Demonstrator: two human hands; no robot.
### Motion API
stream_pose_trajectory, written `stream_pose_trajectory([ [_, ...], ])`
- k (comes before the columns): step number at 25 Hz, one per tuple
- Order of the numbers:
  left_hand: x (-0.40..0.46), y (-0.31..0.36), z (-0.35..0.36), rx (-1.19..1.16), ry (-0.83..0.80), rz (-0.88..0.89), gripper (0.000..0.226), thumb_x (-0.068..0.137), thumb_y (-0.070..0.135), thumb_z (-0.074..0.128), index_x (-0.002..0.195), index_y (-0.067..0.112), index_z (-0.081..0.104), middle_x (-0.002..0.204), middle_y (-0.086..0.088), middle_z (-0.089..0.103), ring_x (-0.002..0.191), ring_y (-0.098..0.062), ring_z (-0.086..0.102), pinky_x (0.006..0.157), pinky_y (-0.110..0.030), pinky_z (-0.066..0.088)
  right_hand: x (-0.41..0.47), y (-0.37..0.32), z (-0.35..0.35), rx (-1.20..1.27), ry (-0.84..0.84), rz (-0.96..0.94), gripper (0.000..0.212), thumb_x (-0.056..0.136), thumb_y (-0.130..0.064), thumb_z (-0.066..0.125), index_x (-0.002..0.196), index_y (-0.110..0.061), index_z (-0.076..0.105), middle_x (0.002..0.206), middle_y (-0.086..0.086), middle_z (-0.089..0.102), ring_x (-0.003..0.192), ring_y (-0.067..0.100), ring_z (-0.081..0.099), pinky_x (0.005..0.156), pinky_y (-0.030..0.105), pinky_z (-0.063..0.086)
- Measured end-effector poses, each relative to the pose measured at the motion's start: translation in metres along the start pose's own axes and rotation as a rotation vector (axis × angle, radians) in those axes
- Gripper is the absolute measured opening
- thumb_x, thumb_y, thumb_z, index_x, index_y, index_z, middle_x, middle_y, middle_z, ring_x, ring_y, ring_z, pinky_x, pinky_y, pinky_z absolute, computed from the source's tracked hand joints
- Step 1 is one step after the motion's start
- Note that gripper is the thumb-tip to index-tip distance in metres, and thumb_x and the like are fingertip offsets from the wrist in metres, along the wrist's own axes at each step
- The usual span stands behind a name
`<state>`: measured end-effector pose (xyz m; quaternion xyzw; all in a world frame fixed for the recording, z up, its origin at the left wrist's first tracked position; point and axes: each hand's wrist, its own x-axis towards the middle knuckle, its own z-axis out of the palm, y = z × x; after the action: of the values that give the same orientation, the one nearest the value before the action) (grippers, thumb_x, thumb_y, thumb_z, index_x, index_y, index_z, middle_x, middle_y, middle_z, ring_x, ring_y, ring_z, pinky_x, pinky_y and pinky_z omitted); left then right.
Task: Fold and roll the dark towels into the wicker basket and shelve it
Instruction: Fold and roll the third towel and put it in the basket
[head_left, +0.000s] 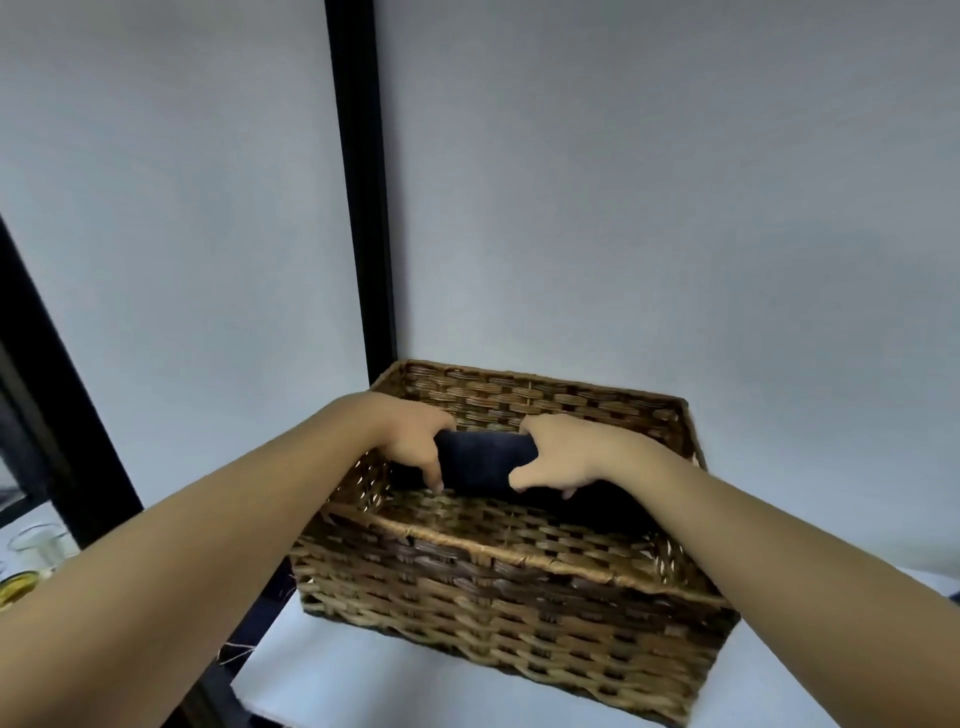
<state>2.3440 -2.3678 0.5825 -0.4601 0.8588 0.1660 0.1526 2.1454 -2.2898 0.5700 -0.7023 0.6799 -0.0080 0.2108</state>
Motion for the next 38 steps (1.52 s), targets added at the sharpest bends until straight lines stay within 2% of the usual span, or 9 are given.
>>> stream_pose_trajectory([
  [6, 0.033, -0.021, 0.022, 0.190, -0.193, -0.119, 0.077, 0.085, 0.035, 0.078, 0.149, 0.023, 0.036, 0.148, -0.005, 0.046, 0.130, -0.028, 0.048, 0.102, -0.040, 0.045, 0.059, -0.022, 0.035, -0.026, -0.370, 0.168, 0.070, 0.091, -0.045, 0.065, 0.145, -0.010, 0.037, 0.141, 0.010, 0.038, 0.107, 0.034, 0.063, 0.076, 0.043, 0.064],
  [12, 0.052, -0.025, 0.029, 0.381, -0.122, -0.111, 0.096, 0.085, 0.035, 0.079, 0.157, 0.021, 0.016, 0.151, -0.012, 0.042, 0.131, -0.033, 0.047, 0.104, -0.046, 0.047, 0.084, -0.021, 0.051, -0.453, -0.258, 0.064, 0.088, 0.099, -0.055, 0.047, 0.159, -0.007, 0.003, 0.154, 0.016, 0.038, 0.130, 0.033, 0.050, 0.094, 0.038, 0.048],
  [14, 0.055, -0.025, 0.030, 0.491, -0.037, -0.052, 0.091, 0.082, 0.037, 0.081, 0.153, 0.019, 0.027, 0.150, -0.011, 0.039, 0.135, -0.032, 0.041, 0.106, -0.047, 0.046, 0.088, -0.016, 0.057, -0.465, -0.266, 0.032, 0.087, 0.100, -0.055, 0.046, 0.158, -0.006, 0.003, 0.152, 0.016, 0.040, 0.127, 0.032, 0.052, 0.087, 0.033, 0.052],
  [17, 0.054, -0.023, 0.031, 0.482, -0.006, 0.002, 0.079, 0.081, 0.030, 0.083, 0.145, 0.018, 0.038, 0.142, -0.009, 0.046, 0.123, -0.028, 0.049, 0.096, -0.040, 0.049, 0.092, -0.009, 0.062, -0.248, -0.339, 0.087, 0.084, 0.099, -0.053, 0.051, 0.158, -0.010, 0.010, 0.146, 0.015, 0.043, 0.110, 0.032, 0.062, 0.045, 0.020, 0.054],
  [21, 0.054, -0.025, 0.033, 0.388, -0.153, -0.056, 0.059, 0.090, 0.024, 0.073, 0.140, 0.017, 0.043, 0.134, -0.006, 0.054, 0.100, -0.019, 0.047, 0.080, -0.031, 0.042, 0.093, -0.009, 0.063, -0.084, -0.378, 0.121, 0.072, 0.097, -0.049, 0.057, 0.151, -0.012, 0.029, 0.123, 0.014, 0.056, 0.079, 0.025, 0.065, 0.050, 0.029, 0.057],
  [25, 0.061, -0.029, 0.032, 0.359, -0.115, -0.069, 0.059, 0.090, 0.025, 0.073, 0.140, 0.019, 0.042, 0.130, -0.004, 0.056, 0.101, -0.019, 0.051, 0.081, -0.032, 0.044, 0.095, -0.016, 0.065, -0.526, -0.182, 0.000, 0.082, 0.098, -0.062, 0.041, 0.155, -0.007, 0.020, 0.142, 0.012, 0.052, 0.119, 0.032, 0.057, 0.084, 0.040, 0.049],
  [31, 0.064, -0.037, 0.036, 0.378, 0.029, -0.039, 0.052, 0.083, 0.028, 0.080, 0.121, 0.024, 0.045, 0.117, -0.002, 0.059, 0.099, -0.020, 0.057, 0.073, -0.031, 0.046, 0.093, -0.020, 0.059, -0.824, 0.011, -0.130, 0.092, 0.083, -0.079, 0.051, 0.142, -0.013, 0.028, 0.116, 0.005, 0.065, 0.097, 0.030, 0.066, 0.053, 0.035, 0.042],
  [33, 0.064, -0.037, 0.037, 0.386, 0.012, -0.023, 0.056, 0.078, 0.031, 0.084, 0.114, 0.027, 0.042, 0.115, 0.000, 0.059, 0.096, -0.019, 0.057, 0.071, -0.030, 0.047, 0.097, -0.018, 0.061, -0.770, 0.006, -0.199, 0.086, 0.084, -0.073, 0.058, 0.140, -0.012, 0.033, 0.116, 0.006, 0.064, 0.099, 0.029, 0.065, 0.061, 0.038, 0.049],
  [38, 0.071, -0.030, 0.040, 0.560, -0.009, 0.016, 0.085, 0.080, 0.032, 0.082, 0.146, 0.018, 0.031, 0.126, -0.005, 0.058, 0.109, -0.023, 0.060, 0.082, -0.033, 0.054, 0.102, -0.010, 0.069, -0.545, -0.119, -0.125, 0.076, 0.096, -0.059, 0.052, 0.148, -0.008, 0.029, 0.130, 0.011, 0.059, 0.110, 0.029, 0.061, 0.074, 0.038, 0.046],
])
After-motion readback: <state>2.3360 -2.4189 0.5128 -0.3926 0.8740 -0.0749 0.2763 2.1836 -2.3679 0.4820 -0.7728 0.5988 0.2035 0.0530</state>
